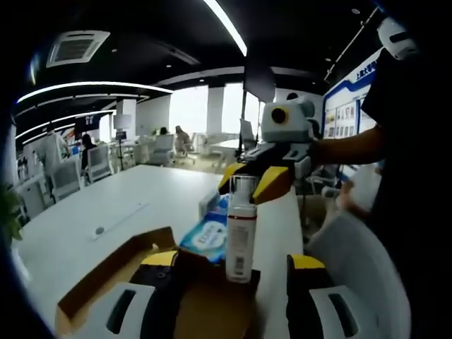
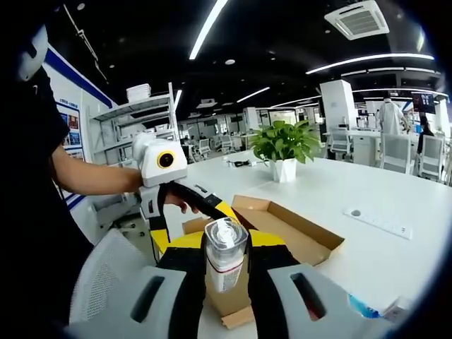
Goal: Operate the shoe box by opening the lid, removing the specified soft item, and placing it in the target area until the item is outside and the box remains undamaged.
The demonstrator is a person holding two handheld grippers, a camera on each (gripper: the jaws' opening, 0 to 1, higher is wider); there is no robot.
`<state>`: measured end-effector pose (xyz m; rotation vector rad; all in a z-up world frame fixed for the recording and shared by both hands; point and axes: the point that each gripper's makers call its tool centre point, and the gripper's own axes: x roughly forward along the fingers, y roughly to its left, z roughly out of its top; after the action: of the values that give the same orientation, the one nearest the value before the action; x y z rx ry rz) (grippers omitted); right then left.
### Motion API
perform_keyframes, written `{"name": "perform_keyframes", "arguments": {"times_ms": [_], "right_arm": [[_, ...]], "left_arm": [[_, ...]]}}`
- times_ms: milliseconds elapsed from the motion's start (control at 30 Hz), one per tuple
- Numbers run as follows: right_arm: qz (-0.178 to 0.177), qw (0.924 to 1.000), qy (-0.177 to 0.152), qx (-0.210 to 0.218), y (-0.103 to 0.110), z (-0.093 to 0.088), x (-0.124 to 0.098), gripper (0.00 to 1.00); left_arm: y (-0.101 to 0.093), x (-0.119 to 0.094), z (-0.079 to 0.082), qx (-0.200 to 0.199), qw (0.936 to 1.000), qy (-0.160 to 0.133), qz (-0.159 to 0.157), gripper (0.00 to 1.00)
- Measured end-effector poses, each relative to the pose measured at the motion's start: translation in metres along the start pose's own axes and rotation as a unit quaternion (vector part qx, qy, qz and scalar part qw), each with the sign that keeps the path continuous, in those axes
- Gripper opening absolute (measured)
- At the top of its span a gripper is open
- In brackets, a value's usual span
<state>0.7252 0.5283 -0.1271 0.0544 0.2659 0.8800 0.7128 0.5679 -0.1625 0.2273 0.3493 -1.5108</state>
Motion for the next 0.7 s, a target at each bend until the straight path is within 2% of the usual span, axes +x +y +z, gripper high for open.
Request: {"name": "perform_keyframes", "arguments": {"times_ms": [533,700], "right_arm": [[-0.049,0.9984,0.001,-0.027,-0.057,0.009,-0.031,0.19],[-0.062,0.9974,0.007,-0.037,-0.076,0.009,-0.036,0.19]], "left_arm": [[0.020,-0.033,-0.009,-0.020,0.9972,0.005,0.072,0.86],[0.024,-0.043,-0.011,-0.022,0.9956,0.006,0.091,0.88]]}}
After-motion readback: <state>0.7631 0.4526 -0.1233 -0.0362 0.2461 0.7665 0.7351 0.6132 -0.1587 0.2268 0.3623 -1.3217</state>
